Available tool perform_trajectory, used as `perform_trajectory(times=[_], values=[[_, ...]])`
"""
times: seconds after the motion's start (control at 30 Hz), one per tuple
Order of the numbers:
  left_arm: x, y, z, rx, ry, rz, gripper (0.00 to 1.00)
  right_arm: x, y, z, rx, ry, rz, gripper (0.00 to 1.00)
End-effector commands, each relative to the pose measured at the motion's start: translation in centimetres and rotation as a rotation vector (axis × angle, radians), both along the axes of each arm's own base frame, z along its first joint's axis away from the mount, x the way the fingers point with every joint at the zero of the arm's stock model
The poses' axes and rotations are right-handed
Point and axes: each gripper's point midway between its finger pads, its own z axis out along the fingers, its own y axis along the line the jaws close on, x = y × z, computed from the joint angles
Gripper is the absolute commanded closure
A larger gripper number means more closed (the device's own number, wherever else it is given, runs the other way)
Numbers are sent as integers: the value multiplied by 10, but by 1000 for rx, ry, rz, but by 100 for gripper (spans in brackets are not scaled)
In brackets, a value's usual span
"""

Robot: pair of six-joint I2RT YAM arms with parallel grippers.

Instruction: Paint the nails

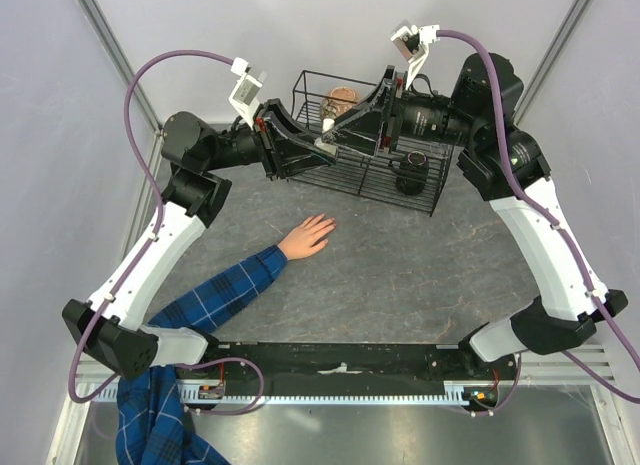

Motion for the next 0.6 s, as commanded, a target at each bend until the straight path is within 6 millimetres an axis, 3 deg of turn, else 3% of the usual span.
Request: perform_trajectory(times=[0.0, 0.4, 0.5, 0.57], values=[[-13, 2, 9, -17, -7, -59, 98, -14, 4, 15, 47, -53, 95, 51], [-9, 2, 12, -27, -6, -47, 98, -6, 11, -4, 20, -22, 108, 71], [-8, 2, 15, -31, -15, -30, 98, 0, 10, -5, 18, -11, 68, 97], [0, 2, 17, -24, -27, 25, 98, 11, 9, -10, -1, 19, -3, 100]])
